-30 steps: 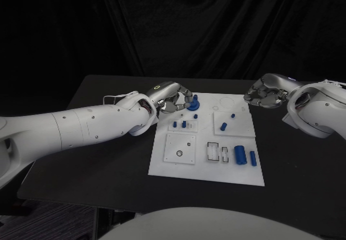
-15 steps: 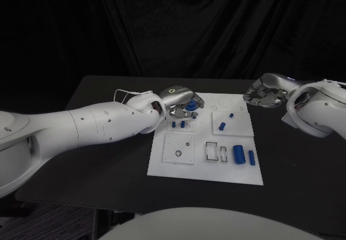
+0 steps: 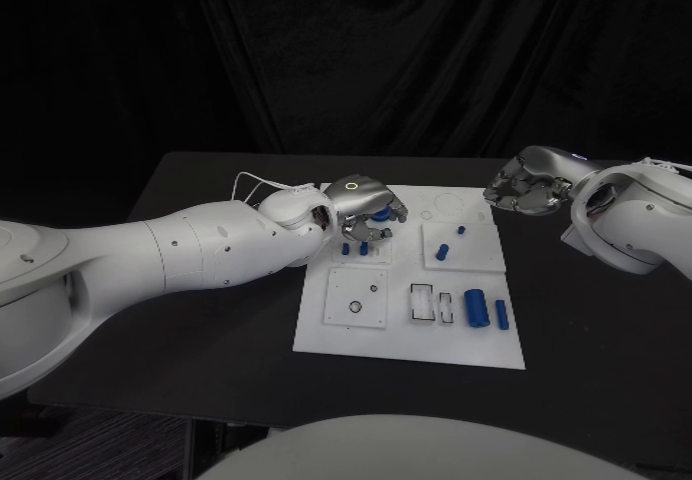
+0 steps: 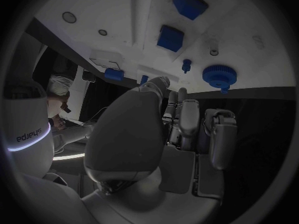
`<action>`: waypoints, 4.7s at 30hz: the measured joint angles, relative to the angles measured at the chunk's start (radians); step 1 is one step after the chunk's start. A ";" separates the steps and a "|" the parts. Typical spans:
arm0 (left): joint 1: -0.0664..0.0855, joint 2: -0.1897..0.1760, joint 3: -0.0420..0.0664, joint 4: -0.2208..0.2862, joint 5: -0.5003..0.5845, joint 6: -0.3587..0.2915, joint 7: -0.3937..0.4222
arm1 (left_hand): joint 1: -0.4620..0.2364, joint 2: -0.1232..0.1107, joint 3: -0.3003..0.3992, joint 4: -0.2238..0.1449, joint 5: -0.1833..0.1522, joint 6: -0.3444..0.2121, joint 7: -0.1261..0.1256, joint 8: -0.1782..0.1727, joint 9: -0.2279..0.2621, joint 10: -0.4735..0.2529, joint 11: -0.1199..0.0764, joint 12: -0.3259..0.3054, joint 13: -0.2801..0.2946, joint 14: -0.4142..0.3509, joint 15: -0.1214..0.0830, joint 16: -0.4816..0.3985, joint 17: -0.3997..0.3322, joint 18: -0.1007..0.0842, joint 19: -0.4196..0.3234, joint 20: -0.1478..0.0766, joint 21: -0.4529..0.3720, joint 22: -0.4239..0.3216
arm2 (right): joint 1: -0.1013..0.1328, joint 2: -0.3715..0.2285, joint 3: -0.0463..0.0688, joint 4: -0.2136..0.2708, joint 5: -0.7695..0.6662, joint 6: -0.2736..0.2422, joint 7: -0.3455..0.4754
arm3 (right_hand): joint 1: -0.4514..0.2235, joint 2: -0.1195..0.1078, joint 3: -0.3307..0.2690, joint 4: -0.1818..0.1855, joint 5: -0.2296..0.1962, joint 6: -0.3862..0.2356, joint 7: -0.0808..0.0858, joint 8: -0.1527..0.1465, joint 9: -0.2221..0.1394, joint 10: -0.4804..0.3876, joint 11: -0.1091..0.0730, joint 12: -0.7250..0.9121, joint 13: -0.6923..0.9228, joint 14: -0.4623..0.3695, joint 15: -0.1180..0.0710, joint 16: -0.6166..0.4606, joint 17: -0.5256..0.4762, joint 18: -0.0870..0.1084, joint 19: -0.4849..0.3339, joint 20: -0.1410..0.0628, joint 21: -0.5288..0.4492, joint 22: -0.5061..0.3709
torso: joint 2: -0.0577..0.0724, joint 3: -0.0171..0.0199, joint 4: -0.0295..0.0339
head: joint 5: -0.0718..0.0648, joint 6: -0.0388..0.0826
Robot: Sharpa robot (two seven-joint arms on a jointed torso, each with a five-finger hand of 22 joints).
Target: Assemble the parts on the task board
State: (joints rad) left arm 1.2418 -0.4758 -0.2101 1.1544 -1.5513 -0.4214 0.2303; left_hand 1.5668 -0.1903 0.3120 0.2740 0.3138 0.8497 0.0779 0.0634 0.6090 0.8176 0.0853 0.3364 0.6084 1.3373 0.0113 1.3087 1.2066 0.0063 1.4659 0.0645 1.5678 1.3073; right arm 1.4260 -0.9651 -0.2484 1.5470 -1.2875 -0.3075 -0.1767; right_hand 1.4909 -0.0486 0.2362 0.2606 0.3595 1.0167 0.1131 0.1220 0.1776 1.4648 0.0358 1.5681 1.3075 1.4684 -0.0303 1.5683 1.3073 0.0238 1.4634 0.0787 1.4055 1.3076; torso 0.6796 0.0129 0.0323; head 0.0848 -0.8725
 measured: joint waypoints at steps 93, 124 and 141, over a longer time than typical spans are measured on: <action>-0.005 -0.111 0.019 0.089 -0.057 -0.032 -0.079 | -0.002 0.068 0.039 -0.108 0.003 0.216 0.015 0.045 -0.134 0.237 -0.042 0.021 -0.119 0.051 -0.020 0.035 -0.019 0.000 0.000 -0.043 0.000 0.000 | -0.008 0.008 0.000 -0.009 0.000 0.001 0.000 | 0.000 0.000 0.003 -0.003 0.000 0.004 -0.004 0.000 0.000 0.000 0.000 0.000 0.000 0.000 0.000 0.000 0.000 0.000 0.000 0.000 0.000 0.000 | -0.002 -0.0007 0.0031 | -0.003 0.000; 0.007 -0.165 -0.001 0.123 -0.034 0.012 -0.151 | -0.013 0.071 0.039 -0.108 -0.018 0.215 0.015 0.037 -0.141 0.246 -0.040 -0.005 -0.146 0.031 -0.022 0.008 -0.063 0.000 0.000 -0.051 0.000 0.000 | -0.017 0.001 0.000 -0.009 0.002 0.007 0.000 | 0.000 0.000 0.003 -0.003 0.000 0.004 -0.004 0.000 0.000 0.000 0.000 0.000 0.000 0.000 0.000 0.000 0.000 0.000 0.000 0.000 0.000 0.000 | -0.009 -0.0002 0.0163 | -0.013 0.000; -0.001 -0.118 -0.001 0.080 -0.031 0.013 -0.164 | -0.013 0.071 0.039 -0.108 -0.020 0.217 0.021 0.033 -0.144 0.253 -0.033 -0.008 -0.149 0.028 -0.018 0.000 -0.070 0.000 0.000 -0.051 0.000 0.000 | -0.017 0.006 0.000 -0.010 0.004 0.009 0.000 | 0.000 0.000 0.003 -0.003 0.000 0.004 -0.004 0.000 0.000 0.000 0.000 0.000 0.000 0.000 0.000 0.000 0.000 0.000 0.000 0.000 0.000 0.000 | -0.007 0.0020 0.0132 | -0.014 0.000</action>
State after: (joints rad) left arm 1.2410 -0.5933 -0.2115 1.2344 -1.5821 -0.4084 0.0660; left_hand 1.5537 -0.1196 0.3506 0.1665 0.2939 1.0670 0.0990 0.0961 0.4646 1.0706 0.0521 0.3280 0.4592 1.3649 -0.0071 1.3083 1.1361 0.0062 1.4656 0.0140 1.5677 1.3073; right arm 1.4089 -0.9592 -0.2484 1.5369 -1.2840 -0.2990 -0.1769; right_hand 1.4909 -0.0485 0.2389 0.2579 0.3594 1.0202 0.1095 0.1220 0.1776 1.4649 0.0358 1.5681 1.3073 1.4683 -0.0303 1.5683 1.3073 0.0237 1.4634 0.0787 1.4055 1.3075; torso 0.6723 0.0150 0.0455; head 0.0711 -0.8725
